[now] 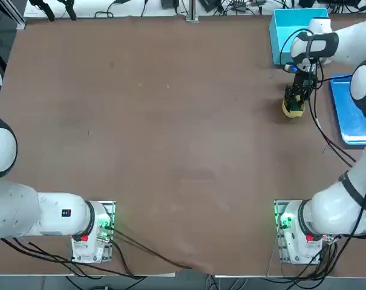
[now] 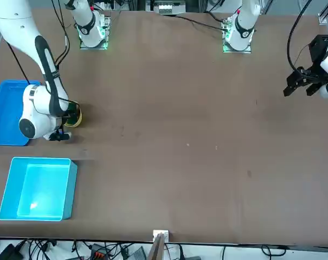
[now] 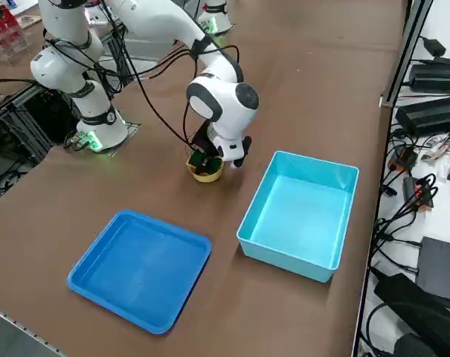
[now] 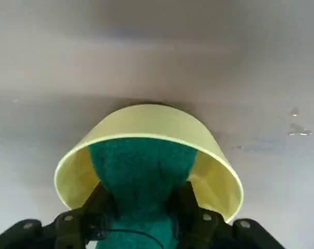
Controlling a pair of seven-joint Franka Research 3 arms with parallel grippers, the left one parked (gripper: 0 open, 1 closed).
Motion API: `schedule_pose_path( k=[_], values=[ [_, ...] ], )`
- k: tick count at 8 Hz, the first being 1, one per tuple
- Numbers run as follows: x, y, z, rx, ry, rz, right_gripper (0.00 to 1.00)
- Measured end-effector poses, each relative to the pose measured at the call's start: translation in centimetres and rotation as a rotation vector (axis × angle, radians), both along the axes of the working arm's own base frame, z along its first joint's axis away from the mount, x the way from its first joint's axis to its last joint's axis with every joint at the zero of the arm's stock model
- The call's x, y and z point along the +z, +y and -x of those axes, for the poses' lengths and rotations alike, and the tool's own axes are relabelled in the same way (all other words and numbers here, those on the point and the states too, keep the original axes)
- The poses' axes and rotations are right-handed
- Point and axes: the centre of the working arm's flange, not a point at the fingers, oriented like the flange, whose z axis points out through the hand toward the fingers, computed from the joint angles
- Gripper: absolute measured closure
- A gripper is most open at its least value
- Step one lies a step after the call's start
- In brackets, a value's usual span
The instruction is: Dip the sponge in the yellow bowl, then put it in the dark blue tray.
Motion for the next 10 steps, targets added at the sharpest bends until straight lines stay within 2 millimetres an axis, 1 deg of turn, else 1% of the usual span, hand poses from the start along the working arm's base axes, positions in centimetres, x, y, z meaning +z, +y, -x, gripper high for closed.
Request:
schedule_pose_path(
  k=[4, 6, 10],
  values=[
    [-0.1, 0.0, 0.0, 0.0, 0.002, 0.0, 0.41],
    [0.3, 0.0, -0.3, 0.0, 0.012, -0.001, 0.41],
    [3.4, 0.0, -2.0, -0.001, 0.049, -0.004, 0.41]
  ],
)
